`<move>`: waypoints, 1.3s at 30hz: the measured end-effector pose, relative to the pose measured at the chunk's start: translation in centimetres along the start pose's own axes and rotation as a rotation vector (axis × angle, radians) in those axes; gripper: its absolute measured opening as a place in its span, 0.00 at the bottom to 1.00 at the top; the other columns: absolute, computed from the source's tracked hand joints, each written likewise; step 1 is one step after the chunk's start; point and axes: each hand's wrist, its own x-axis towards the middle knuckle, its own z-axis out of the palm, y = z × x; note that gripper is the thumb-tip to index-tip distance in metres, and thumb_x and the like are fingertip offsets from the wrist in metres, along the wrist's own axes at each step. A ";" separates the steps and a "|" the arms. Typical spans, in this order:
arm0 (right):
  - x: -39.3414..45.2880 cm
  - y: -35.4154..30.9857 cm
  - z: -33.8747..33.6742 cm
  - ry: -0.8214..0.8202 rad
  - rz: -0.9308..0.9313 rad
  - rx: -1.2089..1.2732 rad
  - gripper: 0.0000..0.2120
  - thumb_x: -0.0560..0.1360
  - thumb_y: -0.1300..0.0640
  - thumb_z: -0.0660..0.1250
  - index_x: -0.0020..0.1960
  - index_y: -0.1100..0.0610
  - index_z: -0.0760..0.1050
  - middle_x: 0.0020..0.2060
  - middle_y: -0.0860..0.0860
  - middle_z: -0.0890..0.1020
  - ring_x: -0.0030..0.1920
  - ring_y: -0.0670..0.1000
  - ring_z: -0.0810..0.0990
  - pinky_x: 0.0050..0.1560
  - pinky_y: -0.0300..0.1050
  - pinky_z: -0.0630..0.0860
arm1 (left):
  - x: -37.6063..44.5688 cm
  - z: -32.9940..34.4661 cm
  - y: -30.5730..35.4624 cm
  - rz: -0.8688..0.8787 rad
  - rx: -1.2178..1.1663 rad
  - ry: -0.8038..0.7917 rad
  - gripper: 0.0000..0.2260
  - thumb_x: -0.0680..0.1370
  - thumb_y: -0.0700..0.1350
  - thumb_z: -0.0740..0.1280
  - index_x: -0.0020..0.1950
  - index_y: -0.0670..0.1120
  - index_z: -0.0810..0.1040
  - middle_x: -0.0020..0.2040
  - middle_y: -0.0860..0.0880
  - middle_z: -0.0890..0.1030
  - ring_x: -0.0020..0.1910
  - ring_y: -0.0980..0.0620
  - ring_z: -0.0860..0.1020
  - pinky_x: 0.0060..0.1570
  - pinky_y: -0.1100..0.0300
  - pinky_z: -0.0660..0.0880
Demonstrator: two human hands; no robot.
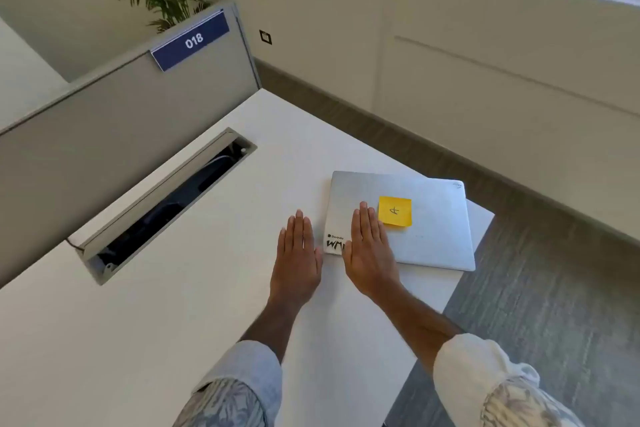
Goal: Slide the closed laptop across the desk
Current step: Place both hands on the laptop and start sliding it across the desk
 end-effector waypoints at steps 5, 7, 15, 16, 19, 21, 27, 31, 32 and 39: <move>0.2 3.0 -0.9 0.027 0.115 -0.001 0.30 0.80 0.54 0.51 0.79 0.66 0.52 0.80 0.63 0.52 0.80 0.61 0.50 0.78 0.58 0.56 | 2.6 0.7 1.8 0.033 -0.033 -0.022 0.29 0.84 0.53 0.40 0.80 0.39 0.53 0.81 0.38 0.52 0.81 0.40 0.52 0.78 0.45 0.55; 0.2 4.3 -1.2 0.033 0.136 -0.006 0.30 0.80 0.54 0.52 0.79 0.66 0.53 0.79 0.63 0.54 0.80 0.61 0.51 0.78 0.59 0.57 | 3.6 0.9 2.6 0.062 -0.024 -0.039 0.30 0.83 0.54 0.36 0.80 0.39 0.54 0.81 0.38 0.54 0.80 0.40 0.53 0.78 0.46 0.54; 0.5 9.2 -1.6 0.058 0.262 0.015 0.30 0.81 0.55 0.52 0.79 0.65 0.50 0.80 0.60 0.51 0.80 0.59 0.49 0.79 0.55 0.51 | 7.1 2.1 4.5 0.150 0.007 -0.055 0.27 0.84 0.52 0.43 0.80 0.39 0.57 0.80 0.36 0.57 0.79 0.38 0.58 0.76 0.43 0.59; 0.6 9.8 -1.6 0.062 0.282 0.021 0.30 0.81 0.55 0.51 0.79 0.65 0.50 0.80 0.60 0.52 0.80 0.59 0.49 0.79 0.56 0.51 | 7.5 2.3 4.6 0.155 0.006 -0.061 0.27 0.84 0.52 0.44 0.80 0.39 0.58 0.80 0.36 0.58 0.79 0.37 0.58 0.76 0.42 0.59; 0.9 11.6 -1.7 0.053 0.347 0.022 0.30 0.80 0.54 0.49 0.79 0.65 0.50 0.80 0.61 0.52 0.80 0.59 0.49 0.79 0.58 0.54 | 8.5 2.8 5.1 0.154 0.029 -0.073 0.27 0.83 0.52 0.45 0.80 0.40 0.58 0.80 0.37 0.58 0.78 0.37 0.59 0.74 0.39 0.61; 1.1 12.9 -1.7 0.056 0.383 0.013 0.31 0.80 0.52 0.46 0.79 0.65 0.50 0.80 0.61 0.52 0.80 0.60 0.50 0.78 0.60 0.55 | 9.2 3.3 5.4 0.144 0.030 -0.079 0.27 0.83 0.51 0.47 0.80 0.42 0.58 0.80 0.38 0.58 0.78 0.36 0.60 0.74 0.38 0.61; 1.6 15.6 -2.3 0.045 0.463 -0.036 0.32 0.80 0.50 0.44 0.79 0.65 0.50 0.80 0.62 0.52 0.80 0.62 0.51 0.77 0.64 0.54 | 10.5 4.2 5.8 0.088 0.001 -0.096 0.26 0.83 0.51 0.51 0.80 0.46 0.57 0.82 0.41 0.53 0.78 0.36 0.56 0.72 0.38 0.62; 1.8 16.3 -2.6 0.026 0.496 -0.033 0.32 0.80 0.49 0.43 0.79 0.65 0.51 0.80 0.62 0.53 0.79 0.62 0.53 0.76 0.66 0.55 | 10.7 4.3 6.0 0.045 0.006 -0.069 0.25 0.83 0.52 0.50 0.80 0.48 0.58 0.81 0.40 0.53 0.76 0.33 0.58 0.71 0.38 0.63; 1.8 16.3 -2.7 0.027 0.501 -0.036 0.32 0.80 0.49 0.43 0.79 0.65 0.51 0.80 0.62 0.53 0.79 0.62 0.53 0.76 0.66 0.56 | 10.7 4.2 6.0 0.035 0.011 -0.062 0.25 0.83 0.53 0.50 0.80 0.48 0.58 0.81 0.40 0.54 0.75 0.32 0.61 0.70 0.38 0.65; 2.0 16.2 -3.0 0.005 0.548 -0.106 0.31 0.79 0.50 0.51 0.77 0.66 0.57 0.78 0.62 0.60 0.68 0.68 0.69 0.59 0.65 0.73 | 10.9 4.0 6.2 0.023 0.086 0.035 0.24 0.82 0.53 0.55 0.78 0.49 0.64 0.78 0.37 0.62 0.54 0.38 0.73 0.48 0.46 0.73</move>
